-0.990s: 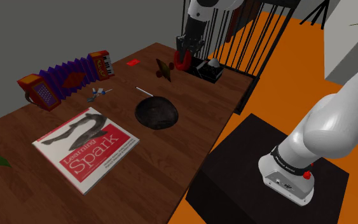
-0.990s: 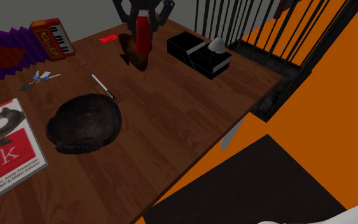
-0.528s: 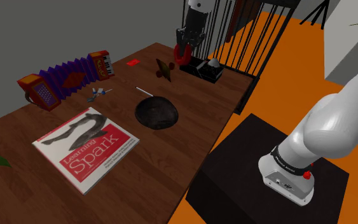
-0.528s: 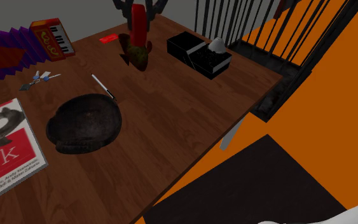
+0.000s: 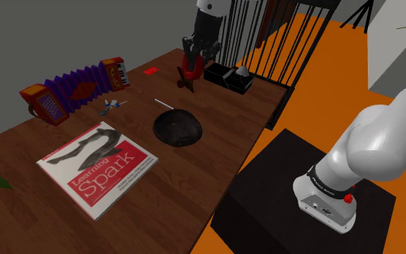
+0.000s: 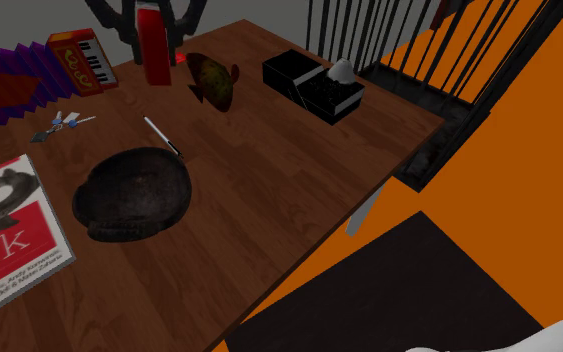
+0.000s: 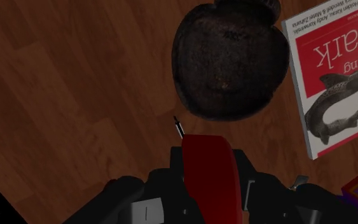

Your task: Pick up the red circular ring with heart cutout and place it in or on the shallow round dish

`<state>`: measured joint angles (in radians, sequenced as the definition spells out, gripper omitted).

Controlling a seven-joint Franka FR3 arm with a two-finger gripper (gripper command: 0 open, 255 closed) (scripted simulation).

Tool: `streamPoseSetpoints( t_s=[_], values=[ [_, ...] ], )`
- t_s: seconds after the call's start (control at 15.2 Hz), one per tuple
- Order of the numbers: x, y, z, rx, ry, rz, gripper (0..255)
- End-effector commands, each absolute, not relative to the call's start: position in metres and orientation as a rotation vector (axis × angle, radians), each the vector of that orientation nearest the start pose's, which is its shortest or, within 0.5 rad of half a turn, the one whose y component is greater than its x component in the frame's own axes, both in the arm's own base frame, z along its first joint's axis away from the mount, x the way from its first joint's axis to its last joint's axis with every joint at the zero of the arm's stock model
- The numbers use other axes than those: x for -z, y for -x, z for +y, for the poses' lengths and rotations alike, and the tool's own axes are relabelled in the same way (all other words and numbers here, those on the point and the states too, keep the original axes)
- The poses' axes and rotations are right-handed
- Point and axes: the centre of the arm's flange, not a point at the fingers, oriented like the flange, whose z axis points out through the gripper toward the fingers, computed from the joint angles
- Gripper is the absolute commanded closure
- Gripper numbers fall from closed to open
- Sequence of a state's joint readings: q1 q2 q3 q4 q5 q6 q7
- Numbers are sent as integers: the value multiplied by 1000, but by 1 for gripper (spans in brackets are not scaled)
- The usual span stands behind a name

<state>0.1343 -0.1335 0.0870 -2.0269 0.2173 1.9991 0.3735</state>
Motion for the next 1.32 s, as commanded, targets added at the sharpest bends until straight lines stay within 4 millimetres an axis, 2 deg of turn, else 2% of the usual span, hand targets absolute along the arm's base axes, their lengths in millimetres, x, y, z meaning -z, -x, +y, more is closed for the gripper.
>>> streamPoseSetpoints(
  t_s=[0.0,0.46,1.25],
  values=[
    [-518,-510,156,66,2907,342,255],
    [-524,-488,247,66,2907,342,255],
    [-461,-488,247,66,2907,342,255]
  ],
)
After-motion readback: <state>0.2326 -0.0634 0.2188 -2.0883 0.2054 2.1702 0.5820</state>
